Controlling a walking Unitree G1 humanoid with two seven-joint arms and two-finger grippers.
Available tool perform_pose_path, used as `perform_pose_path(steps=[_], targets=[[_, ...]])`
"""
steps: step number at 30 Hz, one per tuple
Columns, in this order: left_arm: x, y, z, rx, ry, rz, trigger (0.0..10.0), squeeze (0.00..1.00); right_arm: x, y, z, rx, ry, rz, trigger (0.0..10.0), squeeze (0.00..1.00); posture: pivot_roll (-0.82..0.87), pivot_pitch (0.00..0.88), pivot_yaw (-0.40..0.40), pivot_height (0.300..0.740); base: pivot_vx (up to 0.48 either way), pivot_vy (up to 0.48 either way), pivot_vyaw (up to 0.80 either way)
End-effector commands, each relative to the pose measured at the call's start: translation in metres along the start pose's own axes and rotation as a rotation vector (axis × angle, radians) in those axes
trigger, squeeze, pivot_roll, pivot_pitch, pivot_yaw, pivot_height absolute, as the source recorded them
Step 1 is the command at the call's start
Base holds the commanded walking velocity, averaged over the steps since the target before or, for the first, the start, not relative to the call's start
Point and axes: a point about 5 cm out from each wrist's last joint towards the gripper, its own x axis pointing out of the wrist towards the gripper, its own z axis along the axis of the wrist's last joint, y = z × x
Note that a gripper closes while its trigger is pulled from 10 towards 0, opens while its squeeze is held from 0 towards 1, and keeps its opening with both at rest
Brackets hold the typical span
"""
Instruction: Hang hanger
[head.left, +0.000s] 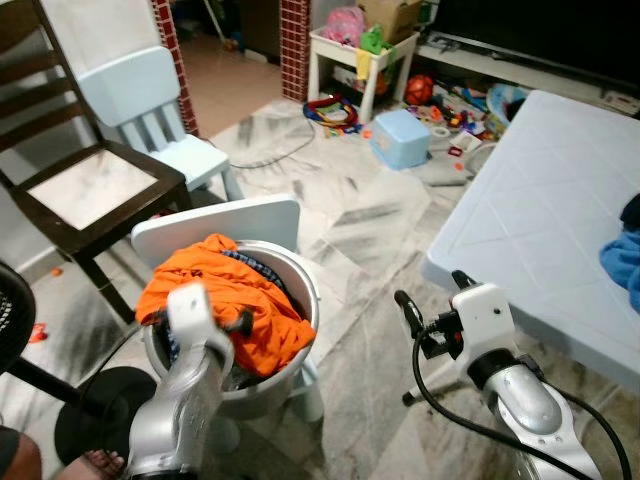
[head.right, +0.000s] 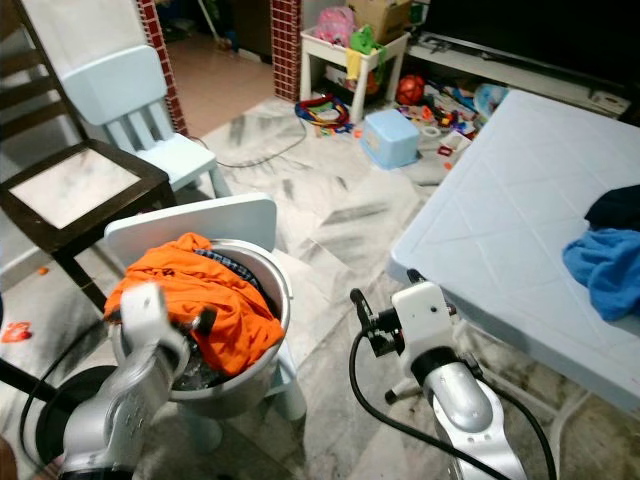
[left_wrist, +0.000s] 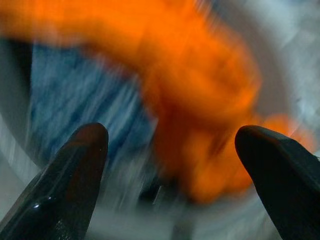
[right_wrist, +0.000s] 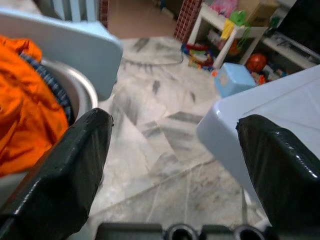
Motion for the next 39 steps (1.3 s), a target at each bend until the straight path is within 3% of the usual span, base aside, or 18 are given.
perform_pose_path(steps=[1, 7, 14, 25, 28, 29, 30, 31, 39], targets=[[0.001, -0.051, -0.003, -0.073, 0.012, -0.125, 10.0, 0.0, -0.001, 0.004, 0.01, -0.026, -0.024, 0.032, 10.0, 0.0, -0.16, 0.164, -0.092, 0.74, 0.0, 0.0, 0.0], [0.02, -0.063, 0.005, -0.061, 0.013, -0.144, 10.0, 0.0, -0.013, -0.004, 0.015, -0.061, -0.008, 0.015, 10.0, 0.0, -0.22, 0.181, -0.088, 0.74, 0.0, 0.0, 0.0], [0.033, -0.059, 0.002, -0.041, 0.036, -0.12, 10.0, 0.0, -0.02, -0.005, 0.014, -0.064, 0.014, 0.005, 10.0, 0.0, -0.23, 0.192, -0.086, 0.74, 0.0, 0.0, 0.0], [0.028, -0.067, 0.009, -0.07, -0.014, -0.119, 10.0, 0.0, -0.02, -0.005, 0.014, -0.076, 0.022, 0.021, 10.0, 0.0, -0.22, 0.197, -0.087, 0.74, 0.0, 0.0, 0.0], [0.032, -0.064, 0.006, -0.06, -0.014, -0.115, 10.0, 0.0, -0.017, -0.003, 0.015, -0.074, 0.02, 0.029, 10.0, 0.0, -0.22, 0.196, -0.092, 0.74, 0.0, 0.0, 0.0], [0.034, -0.063, 0.007, -0.069, -0.023, -0.121, 7.8, 0.0, -0.016, -0.001, 0.016, -0.075, 0.017, 0.035, 10.0, 0.0, -0.22, 0.196, -0.092, 0.74, 0.0, 0.0, 0.0], [0.036, -0.062, 0.008, -0.072, -0.031, -0.121, 3.1, 0.0, -0.016, -0.001, 0.016, -0.077, 0.014, 0.039, 10.0, 0.0, -0.22, 0.195, -0.092, 0.74, 0.0, 0.0, 0.0], [0.038, -0.062, 0.01, -0.089, -0.035, -0.132, 0.0, 0.0, -0.016, 0.0, 0.017, -0.079, 0.013, 0.042, 10.0, 0.0, -0.22, 0.194, -0.092, 0.74, 0.0, 0.0, 0.0], [0.046, -0.056, 0.01, -0.121, -0.014, -0.08, 0.0, 0.0, -0.016, -0.003, 0.016, -0.085, 0.016, 0.04, 10.0, 0.0, -0.23, 0.188, -0.088, 0.74, 0.0, 0.0, 0.0]])
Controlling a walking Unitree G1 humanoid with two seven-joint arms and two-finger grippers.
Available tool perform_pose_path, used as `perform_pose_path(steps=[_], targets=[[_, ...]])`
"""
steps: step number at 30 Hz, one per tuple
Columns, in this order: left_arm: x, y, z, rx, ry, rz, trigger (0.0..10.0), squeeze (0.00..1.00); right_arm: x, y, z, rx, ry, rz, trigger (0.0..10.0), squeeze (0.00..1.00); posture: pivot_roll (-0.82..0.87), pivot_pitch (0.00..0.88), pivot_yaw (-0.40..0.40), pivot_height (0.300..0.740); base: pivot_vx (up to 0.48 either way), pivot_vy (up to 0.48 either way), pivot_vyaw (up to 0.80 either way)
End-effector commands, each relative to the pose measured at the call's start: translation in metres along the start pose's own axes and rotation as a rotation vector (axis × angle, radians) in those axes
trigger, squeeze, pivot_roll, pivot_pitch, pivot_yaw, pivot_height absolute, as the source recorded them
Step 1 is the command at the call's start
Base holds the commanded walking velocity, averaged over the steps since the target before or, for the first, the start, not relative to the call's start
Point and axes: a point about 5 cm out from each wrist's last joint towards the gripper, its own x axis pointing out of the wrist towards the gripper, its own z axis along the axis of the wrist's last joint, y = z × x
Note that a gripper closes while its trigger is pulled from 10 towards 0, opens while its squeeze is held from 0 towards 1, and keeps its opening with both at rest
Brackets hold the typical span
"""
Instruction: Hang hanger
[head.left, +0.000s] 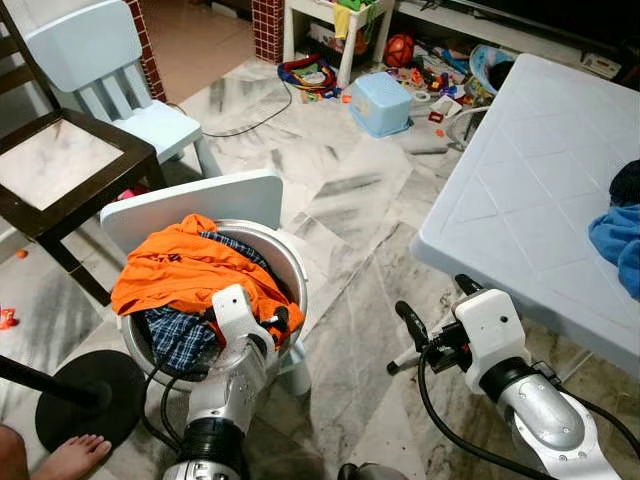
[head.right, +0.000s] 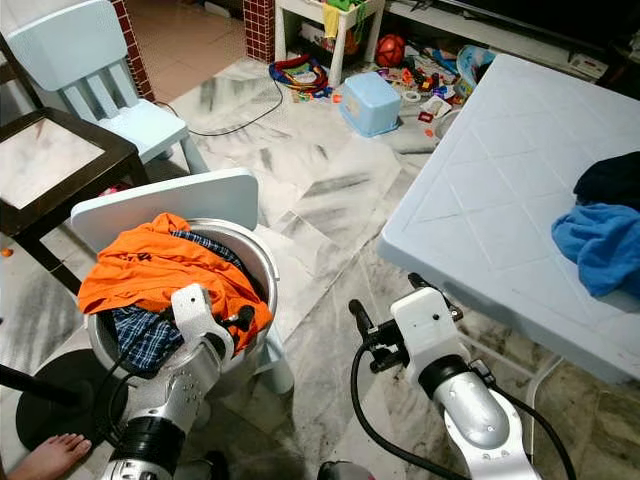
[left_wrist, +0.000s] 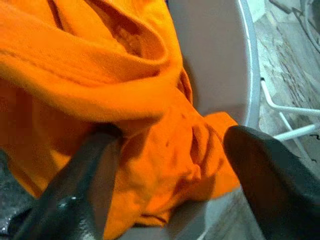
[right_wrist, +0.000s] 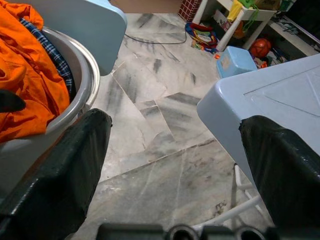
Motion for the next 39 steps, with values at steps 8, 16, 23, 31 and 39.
perform_pose_path(steps=[8, 16, 23, 31, 39], targets=[[0.005, 0.02, 0.004, 0.057, -0.039, 0.129, 10.0, 0.0, -0.002, -0.001, -0.003, -0.005, 0.014, 0.005, 10.0, 0.0, -0.23, 0.181, -0.087, 0.74, 0.0, 0.0, 0.0], [0.006, 0.027, 0.016, 0.057, -0.119, 0.153, 0.0, 0.0, 0.001, 0.0, -0.005, -0.006, 0.014, 0.011, 10.0, 0.0, -0.22, 0.172, -0.085, 0.74, 0.0, 0.0, 0.0], [0.007, 0.03, 0.02, 0.054, -0.13, 0.166, 0.0, 0.0, 0.004, 0.001, -0.006, -0.009, 0.011, 0.013, 10.0, 0.0, -0.21, 0.163, -0.081, 0.74, 0.0, 0.0, 0.0], [0.008, 0.035, 0.033, 0.056, -0.189, 0.181, 0.0, 0.0, 0.009, 0.002, -0.007, -0.021, -0.002, 0.016, 10.0, 0.0, -0.2, 0.145, -0.075, 0.74, 0.0, 0.0, 0.0], [-0.009, 0.061, 0.04, 0.007, -0.226, 0.267, 0.0, 0.0, 0.016, 0.003, -0.005, -0.029, -0.022, 0.023, 10.0, 0.0, -0.17, 0.131, -0.07, 0.74, 0.0, 0.0, 0.0]])
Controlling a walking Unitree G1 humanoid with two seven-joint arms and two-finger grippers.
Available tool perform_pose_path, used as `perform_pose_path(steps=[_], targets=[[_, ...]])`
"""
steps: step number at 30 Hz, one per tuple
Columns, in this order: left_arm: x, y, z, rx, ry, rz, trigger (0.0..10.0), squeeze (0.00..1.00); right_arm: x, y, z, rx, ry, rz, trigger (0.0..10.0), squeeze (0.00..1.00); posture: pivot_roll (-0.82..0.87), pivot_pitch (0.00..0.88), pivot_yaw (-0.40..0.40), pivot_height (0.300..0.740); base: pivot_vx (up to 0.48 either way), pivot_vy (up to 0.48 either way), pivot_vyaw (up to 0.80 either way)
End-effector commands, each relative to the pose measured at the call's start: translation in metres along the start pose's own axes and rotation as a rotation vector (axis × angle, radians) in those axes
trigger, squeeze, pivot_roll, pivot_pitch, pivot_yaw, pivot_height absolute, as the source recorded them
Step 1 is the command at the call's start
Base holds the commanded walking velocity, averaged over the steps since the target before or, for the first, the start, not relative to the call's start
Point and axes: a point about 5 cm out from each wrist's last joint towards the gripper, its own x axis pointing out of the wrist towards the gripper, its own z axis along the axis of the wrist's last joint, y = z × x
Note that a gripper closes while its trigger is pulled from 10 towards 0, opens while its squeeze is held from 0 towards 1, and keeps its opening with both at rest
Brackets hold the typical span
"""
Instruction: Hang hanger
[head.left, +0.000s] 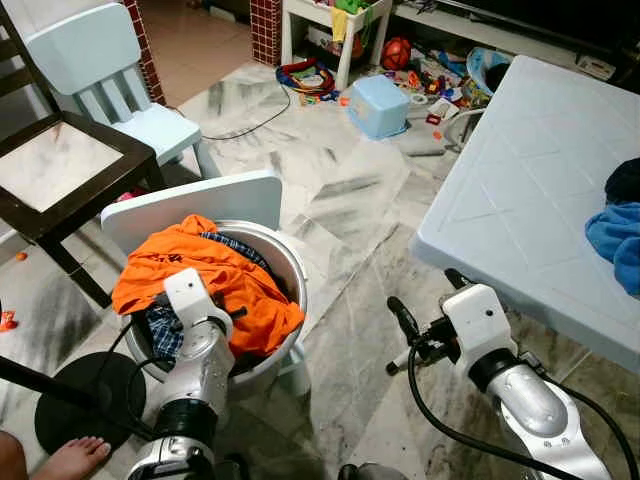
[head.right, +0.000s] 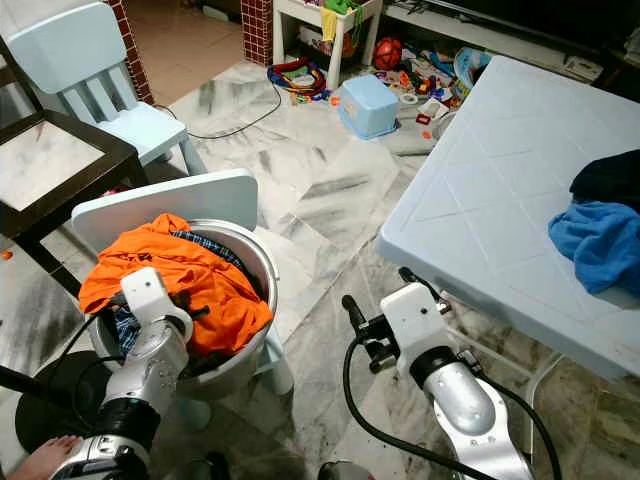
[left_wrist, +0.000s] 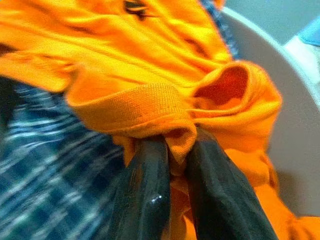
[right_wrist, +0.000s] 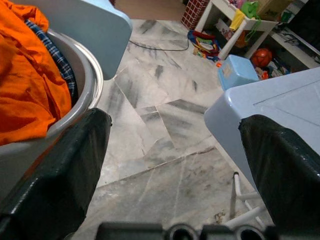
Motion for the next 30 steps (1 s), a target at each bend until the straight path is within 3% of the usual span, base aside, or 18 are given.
perform_pose_path(steps=[1, 3, 4, 10, 11, 15, 16, 17, 18, 19, 20, 21, 22, 23, 30], targets=[[-0.005, 0.011, -0.003, -0.011, 0.021, 0.041, 0.0, 0.0, 0.0, -0.001, -0.001, -0.004, -0.002, 0.0, 10.0, 0.0, -0.17, 0.13, -0.07, 0.74, 0.0, 0.0, 0.0], [-0.008, 0.017, -0.004, -0.02, 0.024, 0.064, 0.0, 0.0, 0.001, 0.0, -0.001, -0.005, -0.004, 0.0, 10.0, 0.0, -0.16, 0.129, -0.069, 0.74, 0.0, 0.0, 0.0], [-0.013, 0.029, -0.002, -0.04, 0.027, 0.111, 0.0, 0.0, 0.003, 0.0, -0.001, -0.005, -0.008, 0.001, 10.0, 0.0, -0.15, 0.129, -0.069, 0.74, 0.0, 0.0, 0.0], [-0.024, 0.046, -0.001, -0.069, 0.049, 0.175, 0.0, 0.0, 0.004, 0.001, -0.002, -0.005, -0.014, 0.005, 10.0, 0.0, -0.14, 0.126, -0.069, 0.74, 0.0, 0.0, 0.0], [-0.026, 0.055, -0.002, -0.092, 0.068, 0.207, 0.0, 0.0, 0.005, 0.002, -0.002, -0.006, -0.015, 0.008, 10.0, 0.0, -0.14, 0.125, -0.069, 0.74, 0.0, 0.0, 0.0], [-0.031, 0.062, -0.002, -0.094, 0.084, 0.214, 0.0, 0.0, 0.006, 0.002, -0.002, -0.008, -0.018, 0.011, 10.0, 0.0, -0.13, 0.122, -0.07, 0.74, 0.0, 0.0, 0.0], [-0.034, 0.062, -0.001, -0.083, 0.081, 0.205, 2.3, 0.0, 0.007, 0.002, -0.002, -0.009, -0.021, 0.011, 10.0, 0.0, -0.13, 0.12, -0.071, 0.74, 0.0, 0.0, 0.0], [-0.035, 0.061, 0.002, -0.076, 0.077, 0.197, 1.1, 0.0, 0.008, 0.001, -0.003, -0.011, -0.023, 0.011, 10.0, 0.0, -0.13, 0.12, -0.071, 0.74, 0.0, 0.0, 0.0], [-0.035, 0.061, 0.002, -0.076, 0.077, 0.197, 1.1, 0.0, 0.008, 0.001, -0.003, -0.011, -0.023, 0.011, 10.0, 0.0, -0.13, 0.12, -0.071, 0.74, 0.0, 0.0, 0.0], [-0.037, 0.058, 0.003, -0.064, 0.075, 0.189, 0.0, 0.0, 0.009, 0.002, -0.002, -0.012, -0.025, 0.012, 10.0, 0.0, -0.13, 0.117, -0.072, 0.74, 0.0, 0.0, 0.0], [-0.037, 0.057, 0.003, -0.061, 0.077, 0.185, 0.0, 0.0, 0.009, 0.002, -0.002, -0.012, -0.026, 0.012, 10.0, 0.0, -0.13, 0.116, -0.071, 0.74, 0.0, 0.0, 0.0], [-0.039, 0.055, 0.003, -0.052, 0.077, 0.179, 1.1, 0.0, 0.009, 0.002, -0.002, -0.014, -0.028, 0.013, 10.0, 0.0, -0.13, 0.114, -0.071, 0.74, 0.0, 0.0, 0.0], [-0.04, 0.052, 0.003, -0.049, 0.076, 0.173, 0.9, 0.0, 0.01, 0.002, -0.002, -0.015, -0.029, 0.013, 10.0, 0.0, -0.13, 0.113, -0.071, 0.74, 0.0, 0.0, 0.0], [-0.043, 0.049, 0.002, -0.049, 0.077, 0.168, 0.0, 0.0, 0.01, 0.002, -0.002, -0.017, -0.031, 0.014, 10.0, 0.0, -0.13, 0.112, -0.07, 0.74, 0.0, 0.0, 0.0], [-0.056, 0.053, -0.002, -0.059, 0.108, 0.189, 0.0, 0.0, 0.011, 0.001, -0.002, -0.024, -0.034, 0.014, 10.0, 0.0, -0.12, 0.11, -0.067, 0.74, 0.0, 0.0, 0.0]])
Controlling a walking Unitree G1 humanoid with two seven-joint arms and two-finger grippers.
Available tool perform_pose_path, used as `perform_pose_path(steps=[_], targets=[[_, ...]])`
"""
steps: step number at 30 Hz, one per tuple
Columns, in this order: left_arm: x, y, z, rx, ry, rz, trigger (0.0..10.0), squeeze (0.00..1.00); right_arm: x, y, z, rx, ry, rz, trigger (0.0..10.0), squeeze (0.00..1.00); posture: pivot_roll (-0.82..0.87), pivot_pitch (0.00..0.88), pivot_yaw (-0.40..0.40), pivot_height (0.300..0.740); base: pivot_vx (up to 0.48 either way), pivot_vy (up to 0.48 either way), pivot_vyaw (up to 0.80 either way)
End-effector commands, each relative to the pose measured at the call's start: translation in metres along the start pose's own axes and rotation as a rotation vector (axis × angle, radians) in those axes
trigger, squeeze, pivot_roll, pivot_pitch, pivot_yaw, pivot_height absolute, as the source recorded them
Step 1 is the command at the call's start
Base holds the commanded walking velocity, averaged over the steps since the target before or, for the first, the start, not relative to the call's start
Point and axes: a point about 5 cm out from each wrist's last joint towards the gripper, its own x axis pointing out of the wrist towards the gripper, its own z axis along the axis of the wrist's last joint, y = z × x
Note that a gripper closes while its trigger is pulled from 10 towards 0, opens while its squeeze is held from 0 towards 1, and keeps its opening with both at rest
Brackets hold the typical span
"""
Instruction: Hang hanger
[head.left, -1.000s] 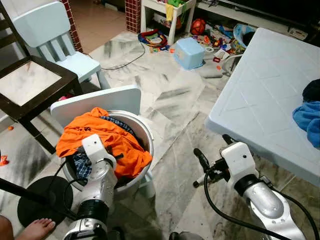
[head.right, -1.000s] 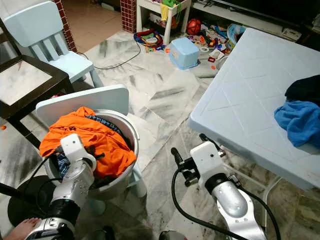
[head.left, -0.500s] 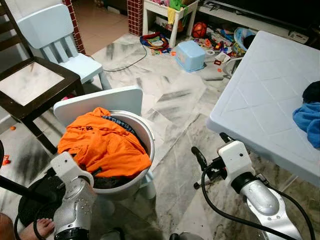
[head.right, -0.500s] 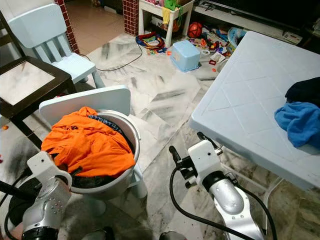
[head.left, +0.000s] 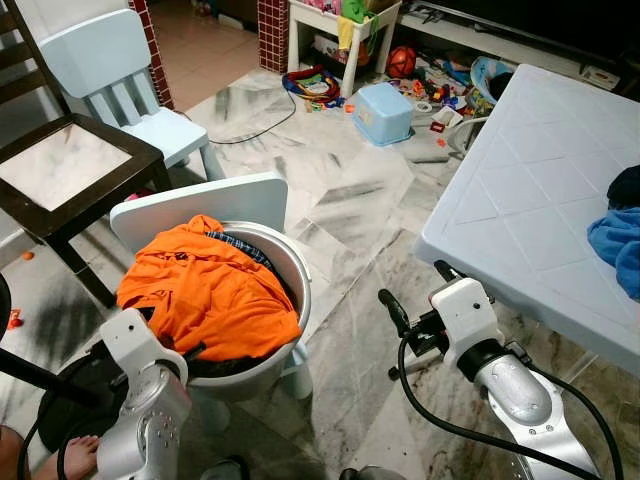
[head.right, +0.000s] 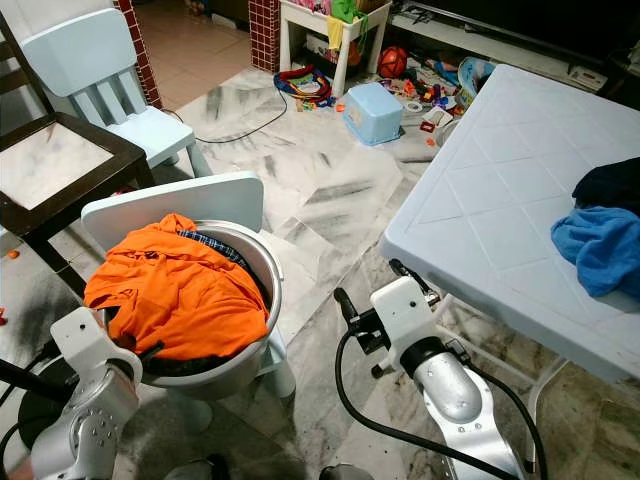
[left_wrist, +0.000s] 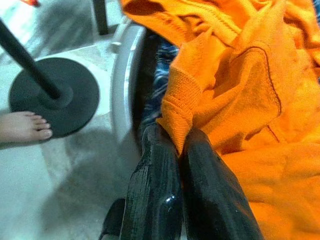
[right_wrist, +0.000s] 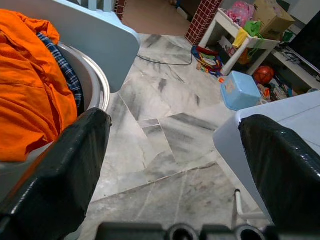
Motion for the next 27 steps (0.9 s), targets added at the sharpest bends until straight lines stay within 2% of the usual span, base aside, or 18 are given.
perform_pose_path(steps=[1, 4, 5, 6, 7, 10, 11, 12, 13, 18, 19, 21, 24, 26, 27], targets=[[-0.006, 0.006, -0.005, -0.006, 0.034, 0.019, 0.0, 0.0, -0.001, -0.001, -0.002, -0.007, 0.007, 0.001, 10.0, 0.0, -0.12, 0.11, -0.067, 0.74, 0.0, 0.0, 0.0], [-0.015, 0.014, -0.013, 0.036, 0.062, 0.021, 0.0, 0.0, -0.001, -0.001, -0.003, -0.007, 0.007, 0.003, 10.0, 0.0, -0.11, 0.11, -0.067, 0.74, 0.0, 0.0, 0.0], [-0.016, 0.015, -0.015, 0.036, 0.071, 0.024, 5.1, 0.0, -0.001, -0.001, -0.003, -0.007, 0.007, 0.003, 10.0, 0.0, -0.11, 0.11, -0.067, 0.74, 0.0, 0.0, 0.0], [-0.018, 0.016, -0.016, 0.048, 0.086, 0.024, 5.1, 0.0, 0.0, -0.001, -0.003, -0.006, 0.007, 0.004, 10.0, 0.0, -0.1, 0.111, -0.066, 0.74, 0.0, 0.0, 0.0], [-0.02, 0.017, -0.018, 0.058, 0.105, 0.025, 10.0, 0.0, 0.0, 0.0, -0.003, -0.005, 0.006, 0.005, 10.0, 0.0, -0.1, 0.112, -0.066, 0.74, 0.0, 0.0, 0.0], [-0.026, 0.018, -0.021, 0.093, 0.15, 0.013, 10.0, 0.0, 0.003, 0.001, -0.004, -0.002, 0.003, 0.01, 10.0, 0.0, -0.08, 0.112, -0.068, 0.74, 0.0, 0.0, 0.0], [-0.028, 0.017, -0.02, 0.093, 0.152, -0.004, 10.0, 0.43, 0.003, 0.002, -0.004, -0.001, 0.003, 0.012, 10.0, 0.0, -0.08, 0.112, -0.068, 0.74, 0.0, 0.0, 0.0], [-0.029, 0.017, -0.02, 0.092, 0.152, -0.016, 10.0, 0.43, 0.004, 0.003, -0.004, 0.0, 0.002, 0.013, 10.0, 0.0, -0.08, 0.112, -0.068, 0.74, 0.0, 0.0, 0.0], [-0.029, 0.017, -0.019, 0.099, 0.149, -0.02, 10.0, 1.0, 0.005, 0.004, -0.004, 0.002, 0.001, 0.016, 10.0, 0.0, -0.08, 0.112, -0.068, 0.74, 0.0, 0.0, 0.0], [-0.033, 0.013, -0.017, 0.161, 0.166, -0.061, 10.0, 1.0, 0.008, 0.007, -0.004, 0.006, -0.006, 0.024, 10.0, 0.0, -0.06, 0.111, -0.064, 0.74, 0.0, 0.0, 0.0], [-0.04, 0.012, -0.018, 0.21, 0.194, -0.09, 10.0, 1.0, 0.008, 0.007, -0.004, 0.005, -0.008, 0.024, 10.0, 0.0, -0.06, 0.111, -0.064, 0.74, 0.0, 0.0, 0.0], [-0.045, 0.014, -0.019, 0.262, 0.214, -0.107, 10.0, 1.0, 0.008, 0.005, -0.005, 0.003, -0.007, 0.023, 10.0, 0.0, -0.06, 0.111, -0.062, 0.74, 0.0, 0.0, 0.0], [-0.047, 0.019, -0.014, 0.297, 0.197, -0.118, 10.0, 1.0, 0.009, 0.004, -0.007, 0.003, -0.005, 0.019, 10.0, 0.0, -0.05, 0.111, -0.062, 0.74, 0.0, 0.0, 0.0], [-0.045, 0.013, -0.001, 0.222, 0.119, -0.122, 10.0, 1.0, 0.011, 0.005, -0.007, 0.004, -0.007, 0.02, 10.0, 0.0, -0.04, 0.11, -0.064, 0.74, 0.0, 0.0, 0.0], [-0.041, 0.006, 0.008, 0.139, 0.072, -0.111, 10.0, 1.0, 0.012, 0.007, -0.006, 0.005, -0.01, 0.026, 10.0, 0.0, -0.04, 0.107, -0.069, 0.74, 0.0, 0.0, 0.0]])
